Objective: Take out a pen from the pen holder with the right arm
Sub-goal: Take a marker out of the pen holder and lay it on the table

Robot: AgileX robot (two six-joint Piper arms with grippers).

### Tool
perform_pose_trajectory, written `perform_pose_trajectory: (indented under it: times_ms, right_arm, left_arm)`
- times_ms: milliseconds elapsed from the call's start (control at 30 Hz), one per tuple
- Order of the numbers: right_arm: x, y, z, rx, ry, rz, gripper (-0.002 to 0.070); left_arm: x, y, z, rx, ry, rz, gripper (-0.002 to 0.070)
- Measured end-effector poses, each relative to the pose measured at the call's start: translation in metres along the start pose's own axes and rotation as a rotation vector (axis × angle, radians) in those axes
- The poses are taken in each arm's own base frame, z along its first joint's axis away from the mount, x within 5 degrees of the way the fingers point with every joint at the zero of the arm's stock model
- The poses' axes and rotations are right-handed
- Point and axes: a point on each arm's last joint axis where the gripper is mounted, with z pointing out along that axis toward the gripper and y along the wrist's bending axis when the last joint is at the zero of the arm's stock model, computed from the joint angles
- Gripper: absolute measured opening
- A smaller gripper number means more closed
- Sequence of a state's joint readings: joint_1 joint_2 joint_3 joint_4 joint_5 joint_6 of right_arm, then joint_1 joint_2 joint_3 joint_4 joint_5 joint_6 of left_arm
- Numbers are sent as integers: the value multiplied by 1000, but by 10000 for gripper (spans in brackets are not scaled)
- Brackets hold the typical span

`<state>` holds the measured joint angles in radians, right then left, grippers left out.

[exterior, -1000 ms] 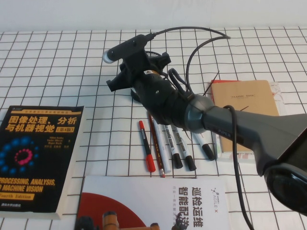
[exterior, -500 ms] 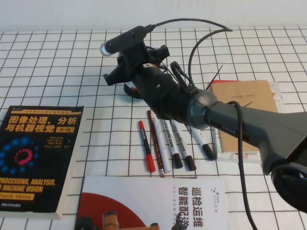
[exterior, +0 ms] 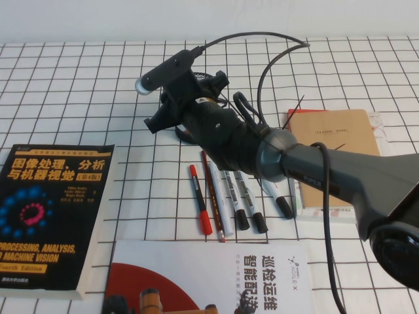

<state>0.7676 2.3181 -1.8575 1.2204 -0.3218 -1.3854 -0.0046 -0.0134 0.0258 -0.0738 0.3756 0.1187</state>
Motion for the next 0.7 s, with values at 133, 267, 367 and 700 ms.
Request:
perform_pose_trajectory:
  times_ms: [133, 267, 367, 700]
  right_arm:
    - [1, 3, 0, -31, 6, -10, 126]
    - [2, 5, 1, -47, 8, -19, 132]
    - [3, 6, 1, -55, 11, -19, 170]
    - [6, 7, 2, -58, 16, -23, 225]
  left_arm:
    - [0, 0, 0, 0, 0, 0, -4]
    - [0, 0, 0, 0, 0, 0, -4]
    - [0, 0, 0, 0, 0, 0, -5]
    - [0, 0, 0, 0, 0, 0, -4]
